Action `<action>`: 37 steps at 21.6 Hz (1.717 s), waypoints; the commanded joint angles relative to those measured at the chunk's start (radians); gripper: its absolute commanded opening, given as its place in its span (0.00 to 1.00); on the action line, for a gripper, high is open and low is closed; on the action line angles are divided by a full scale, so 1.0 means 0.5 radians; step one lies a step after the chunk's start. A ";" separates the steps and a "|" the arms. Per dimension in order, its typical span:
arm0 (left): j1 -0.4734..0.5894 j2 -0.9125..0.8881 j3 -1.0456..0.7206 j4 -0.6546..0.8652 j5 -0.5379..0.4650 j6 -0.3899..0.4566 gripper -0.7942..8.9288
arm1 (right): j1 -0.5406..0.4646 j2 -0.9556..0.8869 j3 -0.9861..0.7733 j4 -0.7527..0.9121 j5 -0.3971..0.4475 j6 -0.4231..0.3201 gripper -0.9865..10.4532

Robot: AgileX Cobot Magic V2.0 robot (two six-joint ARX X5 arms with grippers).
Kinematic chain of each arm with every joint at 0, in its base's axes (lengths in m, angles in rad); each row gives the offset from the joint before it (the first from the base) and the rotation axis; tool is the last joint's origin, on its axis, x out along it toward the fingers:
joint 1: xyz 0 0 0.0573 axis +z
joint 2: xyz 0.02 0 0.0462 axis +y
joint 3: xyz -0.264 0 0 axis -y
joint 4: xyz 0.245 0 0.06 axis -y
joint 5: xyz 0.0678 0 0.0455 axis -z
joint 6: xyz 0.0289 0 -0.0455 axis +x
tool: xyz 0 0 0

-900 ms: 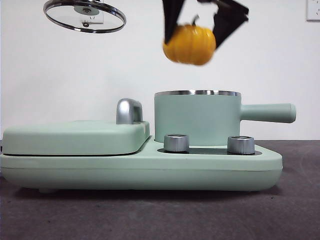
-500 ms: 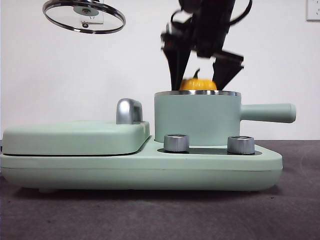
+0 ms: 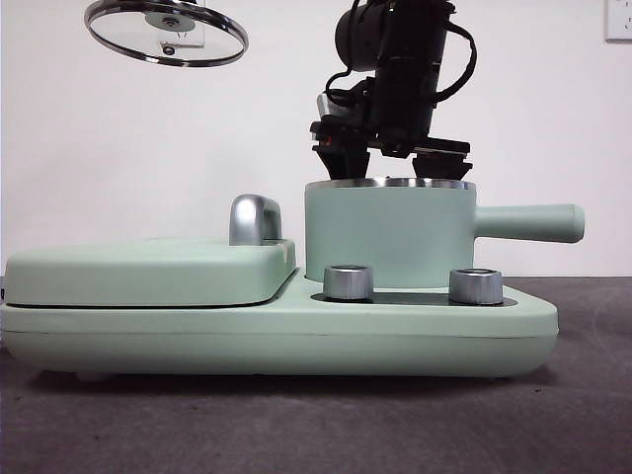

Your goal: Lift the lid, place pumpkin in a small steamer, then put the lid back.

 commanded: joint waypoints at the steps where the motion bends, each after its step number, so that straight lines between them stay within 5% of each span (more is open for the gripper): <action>1: -0.002 0.010 0.066 0.051 0.005 -0.008 0.11 | 0.034 0.055 0.062 0.013 0.031 -0.010 0.36; 15: -0.002 0.010 0.066 0.051 0.005 -0.009 0.11 | 0.058 0.104 0.061 -0.063 0.016 -0.006 0.36; 23: -0.002 0.010 0.066 0.047 0.005 -0.023 0.11 | 0.058 0.102 0.062 -0.145 0.017 0.011 0.59; 29: -0.002 0.012 0.066 0.037 0.005 -0.022 0.11 | 0.060 0.063 0.407 -0.465 0.018 0.031 0.59; 37: -0.018 0.024 0.065 0.022 0.005 -0.038 0.11 | 0.106 -0.653 0.318 -0.565 0.019 0.044 0.59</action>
